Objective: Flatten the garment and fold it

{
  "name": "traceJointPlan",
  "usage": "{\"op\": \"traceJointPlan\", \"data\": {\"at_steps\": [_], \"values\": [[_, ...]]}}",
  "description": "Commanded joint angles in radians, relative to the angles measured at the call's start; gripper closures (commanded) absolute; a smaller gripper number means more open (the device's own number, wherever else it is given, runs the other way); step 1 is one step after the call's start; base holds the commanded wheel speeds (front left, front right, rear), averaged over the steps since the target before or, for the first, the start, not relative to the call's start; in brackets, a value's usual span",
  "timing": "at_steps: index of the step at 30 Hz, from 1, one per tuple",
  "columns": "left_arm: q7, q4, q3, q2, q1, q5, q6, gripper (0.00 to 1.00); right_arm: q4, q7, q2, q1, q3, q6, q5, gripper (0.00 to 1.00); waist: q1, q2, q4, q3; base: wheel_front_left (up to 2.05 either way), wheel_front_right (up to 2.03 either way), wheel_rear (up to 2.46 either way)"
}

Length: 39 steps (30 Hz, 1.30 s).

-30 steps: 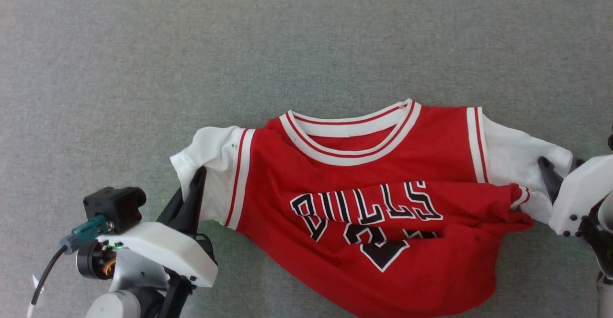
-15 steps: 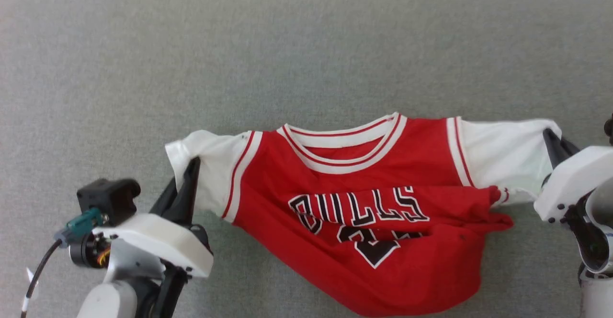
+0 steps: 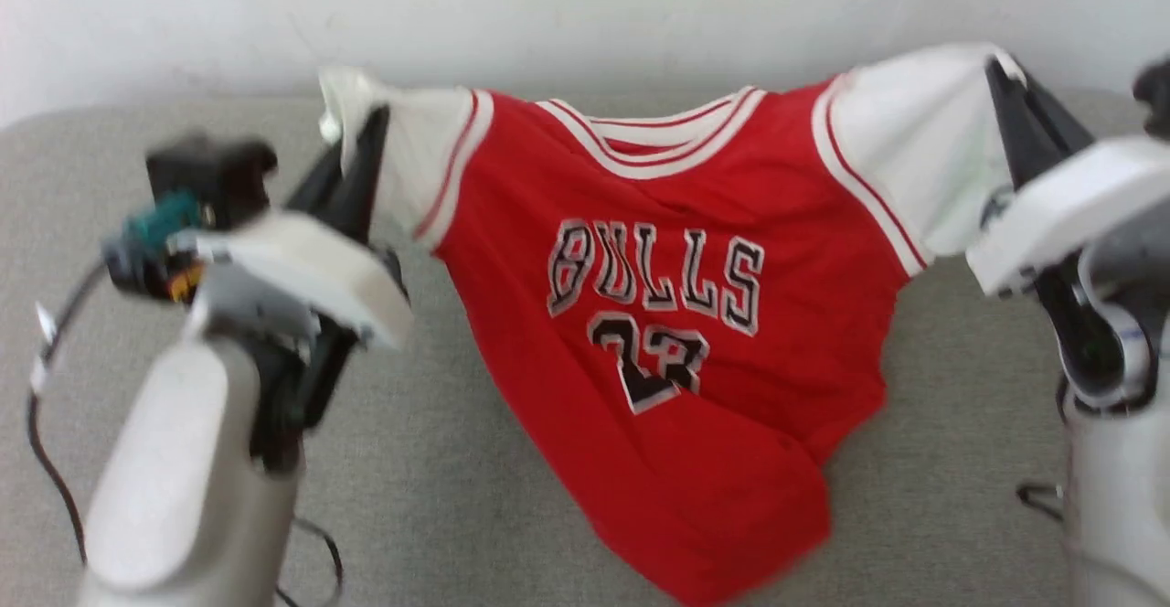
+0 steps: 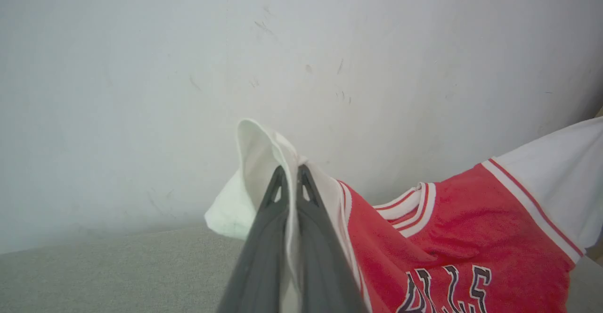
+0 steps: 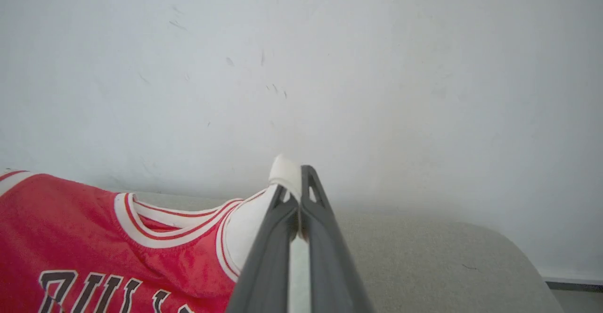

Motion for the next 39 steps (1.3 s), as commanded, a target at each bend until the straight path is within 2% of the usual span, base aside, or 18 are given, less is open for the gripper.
{"op": "traceJointPlan", "data": {"at_steps": [1,6,12,25,33,39], "values": [[0.017,0.033,-0.003,0.012,-0.093,0.005,-0.018,1.00,0.021,-0.007,-0.011,-0.070,0.032,0.000,-0.007,1.00,0.0001,0.0000,-0.041,-0.060,0.00,0.00,0.00],[0.060,0.141,-0.011,0.026,-0.308,0.021,-0.043,1.00,0.103,-0.007,-0.042,-0.247,0.106,0.000,-0.015,1.00,0.0001,0.0000,-0.061,-0.077,0.00,0.00,0.00],[0.093,0.263,-0.017,0.035,-0.507,0.042,-0.053,1.00,0.213,-0.017,-0.041,-0.440,0.157,0.000,-0.029,1.00,0.0001,0.0000,-0.082,-0.063,0.00,0.00,0.00],[0.083,0.497,-0.020,0.074,-0.844,0.092,-0.068,1.00,0.527,-0.092,-0.008,-0.837,0.182,0.000,-0.149,1.00,0.0001,0.0000,-0.132,0.104,0.00,0.00,0.00],[-0.010,0.572,-0.005,0.077,-1.046,0.099,-0.082,1.00,0.648,-0.134,0.001,-1.036,0.126,0.000,-0.262,1.00,0.0001,0.0000,-0.130,0.292,0.00,0.00,0.00],[-0.117,0.635,0.017,0.066,-1.132,0.077,-0.097,1.00,0.719,-0.192,0.004,-1.143,0.087,0.000,-0.359,1.00,0.0001,0.0000,-0.110,0.386,0.00,0.00,0.00]]}}
